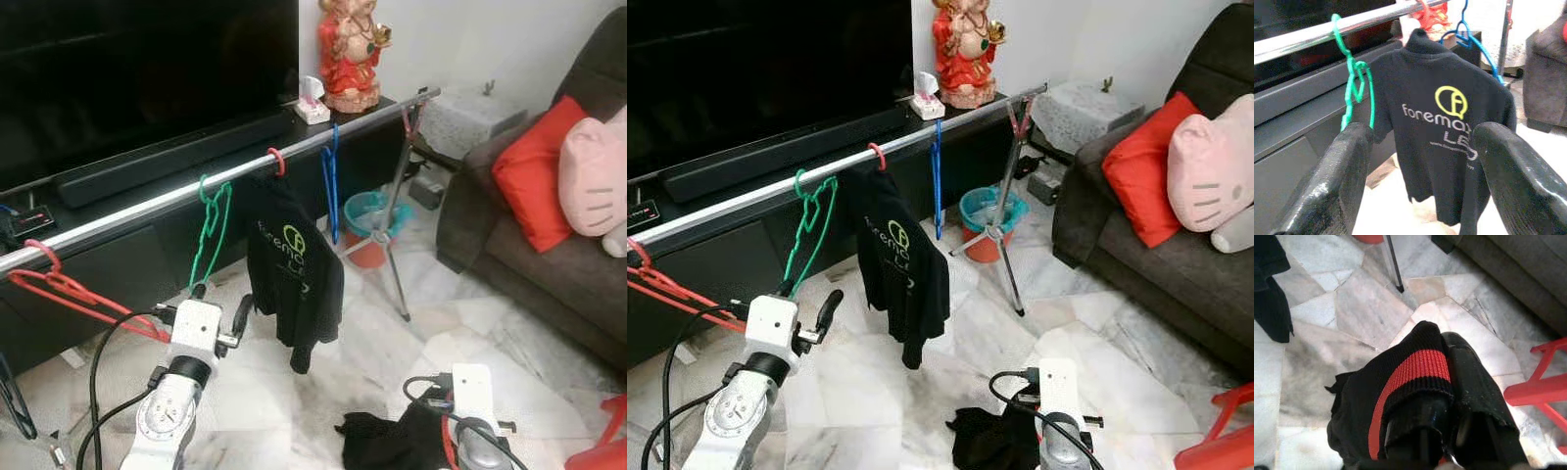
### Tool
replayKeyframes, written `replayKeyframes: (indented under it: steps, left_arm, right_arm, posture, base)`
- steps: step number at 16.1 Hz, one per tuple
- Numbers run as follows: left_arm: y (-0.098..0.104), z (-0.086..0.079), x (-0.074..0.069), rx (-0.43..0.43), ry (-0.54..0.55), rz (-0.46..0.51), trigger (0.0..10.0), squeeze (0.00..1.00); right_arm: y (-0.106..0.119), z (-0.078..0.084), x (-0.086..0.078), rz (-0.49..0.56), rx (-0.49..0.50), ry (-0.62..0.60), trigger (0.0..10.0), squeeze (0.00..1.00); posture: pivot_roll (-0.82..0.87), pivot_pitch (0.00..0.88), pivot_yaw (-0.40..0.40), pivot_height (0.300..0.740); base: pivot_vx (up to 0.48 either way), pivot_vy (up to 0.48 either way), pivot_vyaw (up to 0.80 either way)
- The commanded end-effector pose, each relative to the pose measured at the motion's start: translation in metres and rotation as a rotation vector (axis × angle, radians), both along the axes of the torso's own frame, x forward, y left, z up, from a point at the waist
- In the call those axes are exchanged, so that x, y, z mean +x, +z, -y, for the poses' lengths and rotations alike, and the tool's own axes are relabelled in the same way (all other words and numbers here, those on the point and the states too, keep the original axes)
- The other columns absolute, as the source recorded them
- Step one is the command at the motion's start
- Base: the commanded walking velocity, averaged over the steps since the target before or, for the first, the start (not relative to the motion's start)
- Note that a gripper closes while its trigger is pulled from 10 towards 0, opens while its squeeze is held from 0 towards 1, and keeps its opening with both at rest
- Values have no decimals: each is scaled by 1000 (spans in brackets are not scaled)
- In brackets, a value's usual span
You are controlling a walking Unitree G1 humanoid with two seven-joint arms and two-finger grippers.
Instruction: Hang hanger
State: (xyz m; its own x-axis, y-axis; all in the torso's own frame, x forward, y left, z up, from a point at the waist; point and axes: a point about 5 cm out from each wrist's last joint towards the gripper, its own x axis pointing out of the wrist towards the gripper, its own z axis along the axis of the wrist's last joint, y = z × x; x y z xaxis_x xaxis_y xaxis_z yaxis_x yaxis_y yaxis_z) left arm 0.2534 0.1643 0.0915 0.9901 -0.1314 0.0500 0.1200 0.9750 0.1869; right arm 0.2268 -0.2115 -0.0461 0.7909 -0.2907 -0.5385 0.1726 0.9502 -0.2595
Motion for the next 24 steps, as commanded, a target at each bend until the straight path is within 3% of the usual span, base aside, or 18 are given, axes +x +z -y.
replayKeyframes:
  steps: [1,6,16,24]
  left_arm:
    - [7,-6,2,-3,24,16,10000,0]
    - [10,-10,3,-5,50,29,10000,0]
    - [12,-11,4,-3,56,42,10000,0]
    - [13,-15,8,6,68,48,10000,0]
  right_arm:
    - [7,2,9,37,5,-6,10000,0]
    - [11,5,14,72,-2,-3,10000,0]
    - [11,-8,16,78,-10,87,10000,0]
    - [9,-8,13,79,8,63,10000,0]
  posture:
    - [140,0,-20,740]
    - [132,0,-21,740]
    - [125,0,-26,740]
    - [118,0,-20,740]
  base:
    - [0,0,0]
    - [0,0,0]
    - [295,0,51]
    - [312,0,191]
